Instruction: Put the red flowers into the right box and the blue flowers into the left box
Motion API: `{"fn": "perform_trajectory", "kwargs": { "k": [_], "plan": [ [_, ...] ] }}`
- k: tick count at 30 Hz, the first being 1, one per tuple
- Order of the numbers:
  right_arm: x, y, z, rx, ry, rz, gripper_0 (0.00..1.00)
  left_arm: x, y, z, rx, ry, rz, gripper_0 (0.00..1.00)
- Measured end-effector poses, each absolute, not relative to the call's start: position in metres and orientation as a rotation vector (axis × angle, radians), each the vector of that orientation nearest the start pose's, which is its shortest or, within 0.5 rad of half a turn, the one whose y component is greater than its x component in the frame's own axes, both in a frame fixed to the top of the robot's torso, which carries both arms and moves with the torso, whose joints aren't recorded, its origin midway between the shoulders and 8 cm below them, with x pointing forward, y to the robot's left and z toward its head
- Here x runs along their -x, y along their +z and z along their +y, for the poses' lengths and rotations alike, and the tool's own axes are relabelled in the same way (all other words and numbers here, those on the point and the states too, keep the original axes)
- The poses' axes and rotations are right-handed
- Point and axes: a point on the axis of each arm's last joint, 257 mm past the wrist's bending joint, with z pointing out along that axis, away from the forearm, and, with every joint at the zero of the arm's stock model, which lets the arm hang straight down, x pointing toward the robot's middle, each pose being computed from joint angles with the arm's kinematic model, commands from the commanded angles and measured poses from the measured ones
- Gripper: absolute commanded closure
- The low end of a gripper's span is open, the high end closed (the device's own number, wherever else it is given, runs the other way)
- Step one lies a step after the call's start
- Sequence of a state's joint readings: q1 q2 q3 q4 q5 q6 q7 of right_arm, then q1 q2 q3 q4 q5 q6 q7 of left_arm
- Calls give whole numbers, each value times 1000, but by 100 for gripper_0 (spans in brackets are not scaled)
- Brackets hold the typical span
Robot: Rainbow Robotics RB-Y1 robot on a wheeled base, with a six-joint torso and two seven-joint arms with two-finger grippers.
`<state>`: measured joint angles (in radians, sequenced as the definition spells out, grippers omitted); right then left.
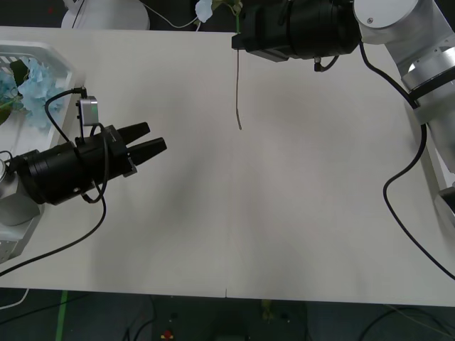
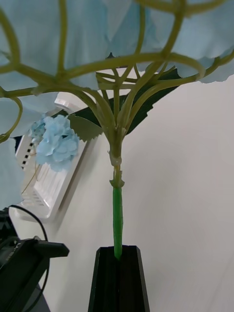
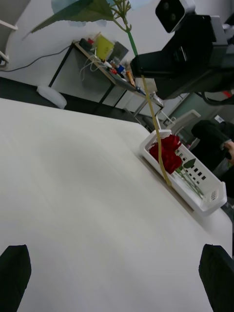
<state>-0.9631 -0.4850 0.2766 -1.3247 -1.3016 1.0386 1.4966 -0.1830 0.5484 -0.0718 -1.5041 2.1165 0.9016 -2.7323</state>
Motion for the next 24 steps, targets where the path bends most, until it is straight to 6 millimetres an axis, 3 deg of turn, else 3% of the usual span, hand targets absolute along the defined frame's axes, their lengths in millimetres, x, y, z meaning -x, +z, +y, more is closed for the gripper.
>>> {"fn": "perform_trajectory", "kwargs": {
  "k": [8, 12, 24],
  "plan": [
    [-535, -21, 28, 708, 1014, 1913, 100, -463, -121, 127, -436, -1088, 1476, 0],
    [-516, -15, 38, 751, 1070, 1865, 100, -461, -118, 110, -382, -1138, 1465, 0],
    [-490, -13, 97, 825, 1133, 1763, 100, -446, -118, 58, -351, -1242, 1441, 0]
  ]
}}
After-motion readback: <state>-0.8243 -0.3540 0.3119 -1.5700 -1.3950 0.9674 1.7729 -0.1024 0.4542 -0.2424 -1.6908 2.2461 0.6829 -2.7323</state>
